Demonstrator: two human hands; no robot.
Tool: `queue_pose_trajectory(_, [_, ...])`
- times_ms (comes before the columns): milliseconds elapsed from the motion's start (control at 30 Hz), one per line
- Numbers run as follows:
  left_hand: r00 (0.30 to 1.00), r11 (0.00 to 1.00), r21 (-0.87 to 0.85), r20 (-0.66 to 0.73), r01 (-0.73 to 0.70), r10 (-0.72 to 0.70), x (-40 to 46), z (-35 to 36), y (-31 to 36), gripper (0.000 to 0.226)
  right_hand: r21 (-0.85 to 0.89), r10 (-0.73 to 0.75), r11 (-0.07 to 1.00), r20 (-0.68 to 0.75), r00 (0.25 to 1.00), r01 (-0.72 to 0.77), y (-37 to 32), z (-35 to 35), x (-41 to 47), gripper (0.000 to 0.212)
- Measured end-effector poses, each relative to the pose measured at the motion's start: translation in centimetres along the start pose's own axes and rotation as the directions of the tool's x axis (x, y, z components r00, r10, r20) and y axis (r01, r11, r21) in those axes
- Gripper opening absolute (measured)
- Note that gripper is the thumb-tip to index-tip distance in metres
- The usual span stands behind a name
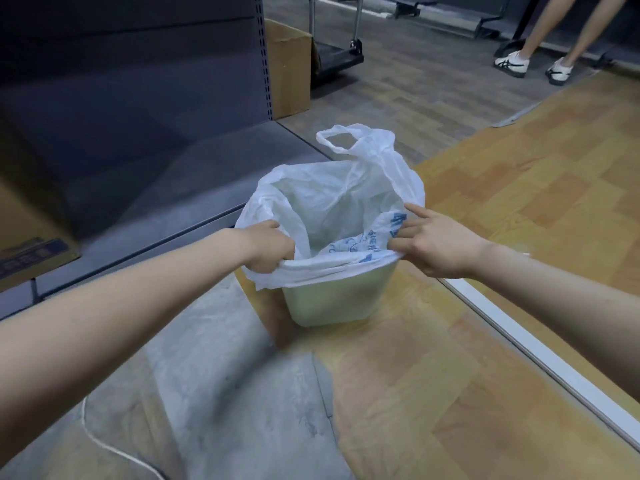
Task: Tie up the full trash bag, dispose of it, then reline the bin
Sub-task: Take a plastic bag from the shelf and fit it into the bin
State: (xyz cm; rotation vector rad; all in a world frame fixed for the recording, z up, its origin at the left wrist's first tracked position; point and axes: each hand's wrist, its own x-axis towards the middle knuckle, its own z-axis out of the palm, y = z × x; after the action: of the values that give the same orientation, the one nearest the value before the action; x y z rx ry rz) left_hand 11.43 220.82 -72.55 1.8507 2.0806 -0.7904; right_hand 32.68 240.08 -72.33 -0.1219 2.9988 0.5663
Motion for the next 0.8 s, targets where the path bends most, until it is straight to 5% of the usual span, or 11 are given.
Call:
queue_pose_trajectory(100, [0.998, 0.983, -0.184, 0.063, 0.025, -0.013, 0.3, -0.8, 1.0, 0.014, 0.057, 0.01, 0.998, -0.065, 0.998, -0.006, -0.4, 0.0, 0.3, 0.017])
queue_pose_trajectory(200, [0.996, 0.866, -0.494, -0.069, -0.076, 0.048, 1.0, -2.1, 3.5, 0.032, 0.068, 0.086, 0.994, 0.009, 0.996, -0.087, -0.4, 0.2, 0.0, 0.025])
queue_pose_trajectory(367, [0.939, 0.881, -0.441, -0.342, -0.173, 0.013, 2.4, -1.8, 6.1, 0.014, 0.202, 0.134, 0.973, -0.087, 0.987, -0.114, -0.9, 0.0, -1.3, 0.035])
queue_pose_trajectory(467, [0.937, 0.858, -0.476, -0.35, -0.192, 0.016, 2.2, -1.3, 5.6, 0.016, 0.332, 0.196, 0.937, -0.24, 0.951, -0.109, -1.9, 0.5, -2.2, 0.042])
queue_pose_trajectory(533, [0.94, 0.848, -0.491, -0.341, -0.199, 0.023, 2.2, -1.2, 5.3, 0.014, 0.35, 0.273, 0.921, -0.277, 0.922, -0.167, -2.5, 1.0, -2.2, 0.029])
queue_pose_trajectory(667, [0.948, 0.849, -0.489, -0.317, -0.199, 0.04, 2.4, -1.3, 5.0, 0.008, 0.294, 0.327, 0.92, -0.205, 0.923, -0.26, -2.2, 1.1, -1.8, 0.053])
queue_pose_trajectory(800, [0.952, 0.855, -0.47, -0.296, -0.219, 0.08, 2.6, -1.1, 4.9, 0.009, -0.01, 0.131, 0.99, -0.268, 0.955, -0.139, -1.0, 0.8, -1.8, 0.05])
